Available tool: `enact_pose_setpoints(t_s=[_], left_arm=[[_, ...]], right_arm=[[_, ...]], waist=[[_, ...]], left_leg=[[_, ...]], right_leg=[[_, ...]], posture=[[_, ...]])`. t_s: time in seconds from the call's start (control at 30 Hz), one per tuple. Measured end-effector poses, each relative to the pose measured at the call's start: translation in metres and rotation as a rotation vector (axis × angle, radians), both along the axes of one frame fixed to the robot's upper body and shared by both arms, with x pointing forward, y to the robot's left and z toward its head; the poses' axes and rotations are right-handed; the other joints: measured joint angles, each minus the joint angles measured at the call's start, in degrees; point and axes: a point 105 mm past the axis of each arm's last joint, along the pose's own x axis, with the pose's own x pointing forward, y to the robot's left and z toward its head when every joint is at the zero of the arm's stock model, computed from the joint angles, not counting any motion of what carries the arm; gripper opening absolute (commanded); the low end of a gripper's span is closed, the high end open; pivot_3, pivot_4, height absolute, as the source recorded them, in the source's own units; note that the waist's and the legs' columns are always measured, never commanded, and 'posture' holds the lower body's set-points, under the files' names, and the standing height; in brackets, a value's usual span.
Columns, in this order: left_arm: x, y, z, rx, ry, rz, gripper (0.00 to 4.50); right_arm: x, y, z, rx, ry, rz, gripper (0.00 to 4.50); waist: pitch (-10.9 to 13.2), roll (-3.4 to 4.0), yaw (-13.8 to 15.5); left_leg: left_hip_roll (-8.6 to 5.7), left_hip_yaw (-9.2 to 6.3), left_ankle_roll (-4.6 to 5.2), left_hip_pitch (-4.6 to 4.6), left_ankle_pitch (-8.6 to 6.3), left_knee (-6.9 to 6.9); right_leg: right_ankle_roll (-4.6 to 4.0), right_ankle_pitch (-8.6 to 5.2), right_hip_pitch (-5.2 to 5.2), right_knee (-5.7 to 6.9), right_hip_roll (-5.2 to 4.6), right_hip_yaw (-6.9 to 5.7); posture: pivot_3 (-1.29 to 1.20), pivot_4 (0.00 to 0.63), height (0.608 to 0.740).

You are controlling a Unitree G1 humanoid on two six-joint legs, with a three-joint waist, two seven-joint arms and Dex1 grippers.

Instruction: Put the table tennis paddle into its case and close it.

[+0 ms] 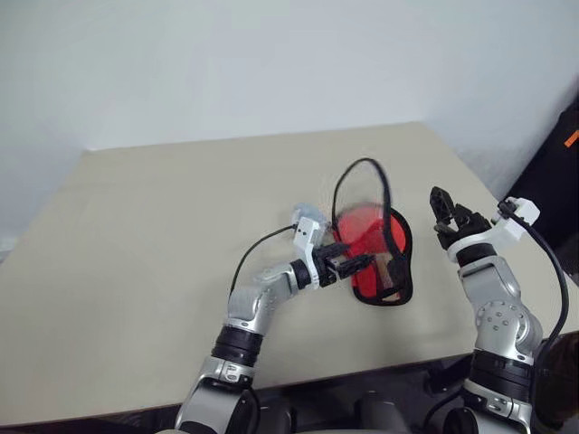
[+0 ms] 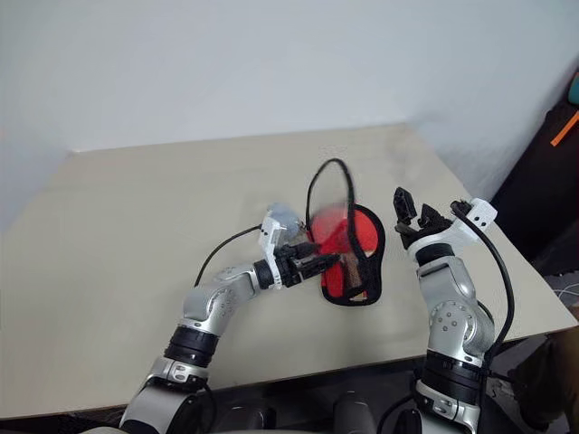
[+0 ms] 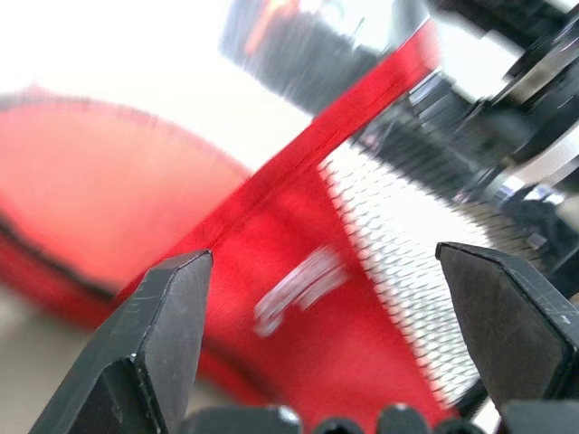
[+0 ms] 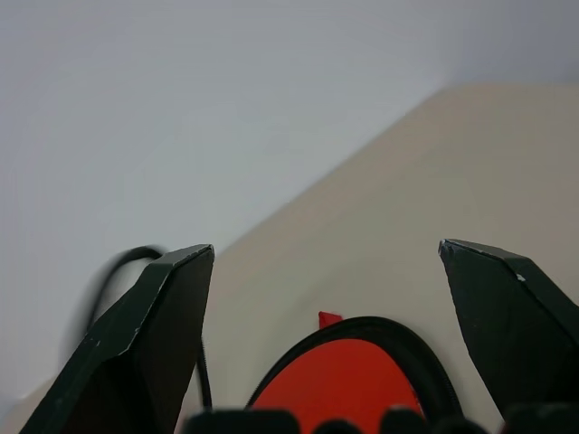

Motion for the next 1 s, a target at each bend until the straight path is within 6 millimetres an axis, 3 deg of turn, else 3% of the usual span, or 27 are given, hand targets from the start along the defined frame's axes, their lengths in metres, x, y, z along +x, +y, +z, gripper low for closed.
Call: enact_pose_setpoints(t_s=[0.13, 0.3, 0.43, 0.53, 1.0], left_arm=[[0.003, -0.004, -0.003, 0.025, 0.035, -0.021, 4.23], [0.002, -0.005, -0.032, 0.148, 0.204, -0.031, 4.23], [0.01, 0.005, -0.035, 0.225, 0.332, -0.017, 4.23], [0.011, 0.008, -0.034, 0.191, 0.41, -0.013, 4.23], [0.005, -0.012, -0.029, 0.075, 0.62, -0.071, 4.23]], right_arm=[[-0.001, -0.003, -0.002, 0.0, 0.008, -0.024, 4.32], [-0.001, -0.009, -0.003, 0.001, 0.012, -0.06, 4.32], [-0.001, -0.01, -0.005, 0.004, 0.021, -0.066, 4.32], [0.0, -0.012, -0.011, 0.007, 0.044, -0.073, 4.32], [0.001, -0.014, -0.014, 0.004, 0.065, -0.086, 4.32]], waist=[[0.0, 0.01, 0.0], [0.0, 0.0, 0.0], [0.0, 0.01, -0.1], [0.0, 0.01, -0.3], [0.0, 0.03, 0.2]], left_leg=[[-0.01, 0.0, 0.0, 0.0, 0.0, 0.0], [-0.02, -0.01, 0.01, 0.0, 0.0, 0.01], [-0.01, -0.01, 0.01, 0.07, 0.0, 0.02], [-0.01, -0.01, 0.01, 0.07, 0.0, -0.02], [-0.11, -0.06, 0.01, 0.03, 0.0, 0.03]], right_leg=[[0.01, 0.0, 0.0, 0.0, 0.0, 0.0], [0.01, 0.0, 0.01, 0.0, 0.0, 0.0], [0.01, -0.01, 0.07, 0.01, 0.0, 0.0], [0.01, -0.01, 0.04, 0.0, 0.0, 0.0], [0.03, -0.01, 0.12, -0.03, -0.06, -0.01]], posture=[[0.0, 0.0, 0.74], [0.0, 0.0, 0.74], [0.0, 0.0, 0.74], [0.0, 0.0, 0.74], [0.0, 0.0, 0.74]])
